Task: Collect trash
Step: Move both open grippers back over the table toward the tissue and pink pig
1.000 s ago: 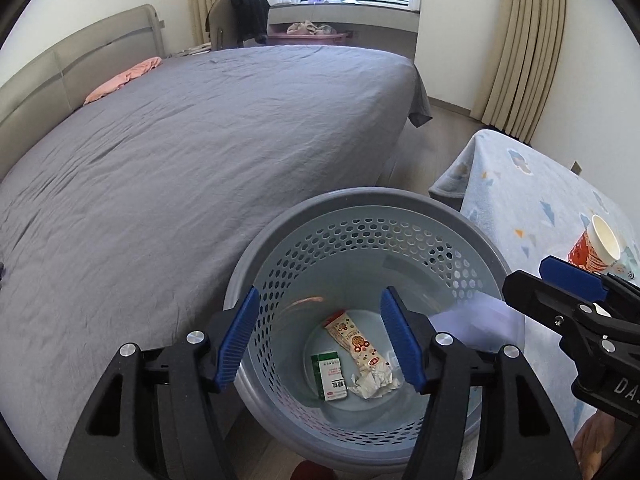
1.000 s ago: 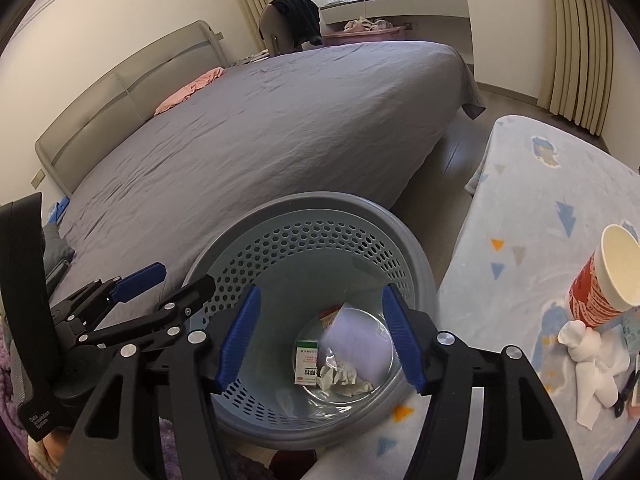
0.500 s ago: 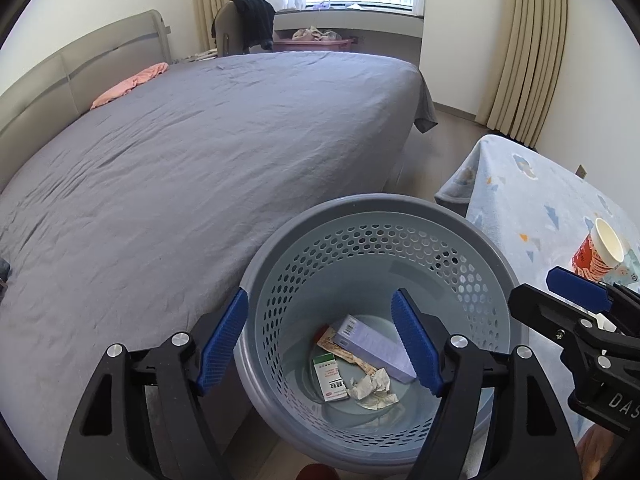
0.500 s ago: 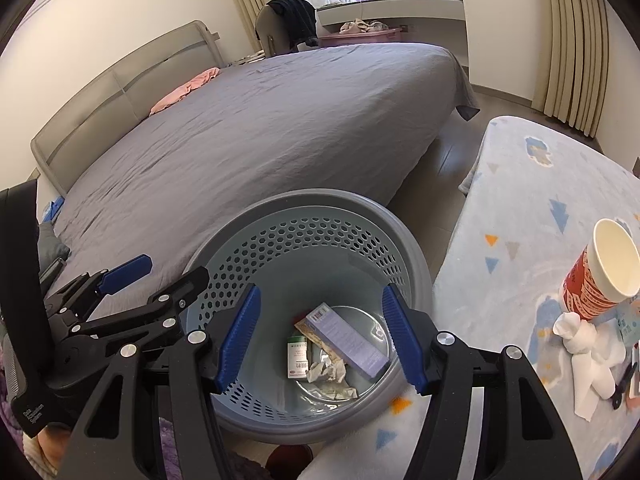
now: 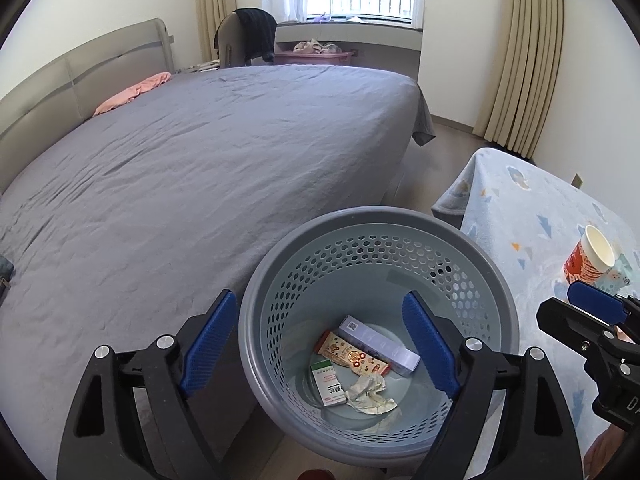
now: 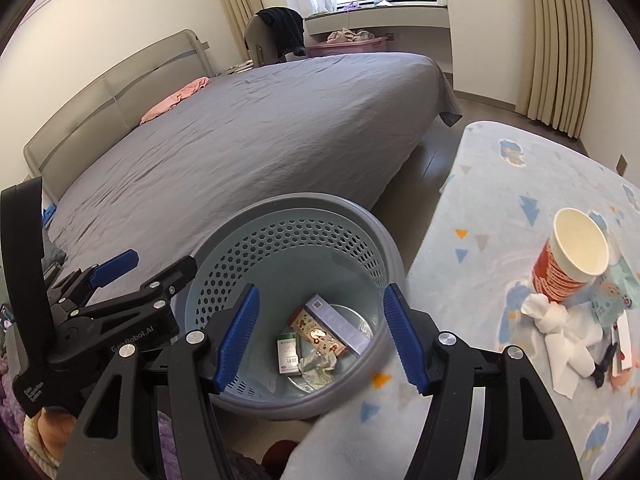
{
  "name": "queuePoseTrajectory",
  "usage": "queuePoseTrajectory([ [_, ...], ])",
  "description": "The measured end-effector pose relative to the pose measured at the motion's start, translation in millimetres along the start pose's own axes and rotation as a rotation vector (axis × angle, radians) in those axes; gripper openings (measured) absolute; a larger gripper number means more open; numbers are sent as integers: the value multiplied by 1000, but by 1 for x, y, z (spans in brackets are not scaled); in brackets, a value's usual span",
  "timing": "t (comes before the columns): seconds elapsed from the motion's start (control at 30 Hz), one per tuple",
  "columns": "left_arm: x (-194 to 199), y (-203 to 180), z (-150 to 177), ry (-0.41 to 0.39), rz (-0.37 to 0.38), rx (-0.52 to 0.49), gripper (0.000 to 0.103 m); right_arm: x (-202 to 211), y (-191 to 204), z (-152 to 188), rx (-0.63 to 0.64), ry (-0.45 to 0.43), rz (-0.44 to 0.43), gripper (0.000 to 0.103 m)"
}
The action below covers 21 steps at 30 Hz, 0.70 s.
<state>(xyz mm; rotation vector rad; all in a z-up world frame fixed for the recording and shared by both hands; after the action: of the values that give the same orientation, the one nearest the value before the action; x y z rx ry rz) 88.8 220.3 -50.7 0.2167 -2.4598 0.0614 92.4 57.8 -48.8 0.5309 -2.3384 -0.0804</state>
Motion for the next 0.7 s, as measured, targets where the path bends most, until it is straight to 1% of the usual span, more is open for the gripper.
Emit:
queuePoseTrajectory([
  [0.2,10,-9,0,-11,31,-16,83,19,-16,9,-23,-9,37,63],
  [0.37,21,-24,6,-9,75,-37,83,38,-33,17,-47,-19,69,63],
  [0.7,42,-71,20,0,163,-78,83,78,-84,41,-112,-36,145,63],
])
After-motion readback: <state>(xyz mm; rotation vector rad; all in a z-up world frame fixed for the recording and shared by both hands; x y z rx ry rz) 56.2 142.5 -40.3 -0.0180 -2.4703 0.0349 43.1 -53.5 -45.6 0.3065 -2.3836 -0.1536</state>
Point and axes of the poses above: each gripper's, at about its wrist camera, not at the fingertips, and x roughly against the way its jaws point, y to its left, z to its underside, the point moved 8 cm from there along -x, roughly the way its jaws point, and after that the axes turned 7 degrees about -y, right-handed, at the moved point
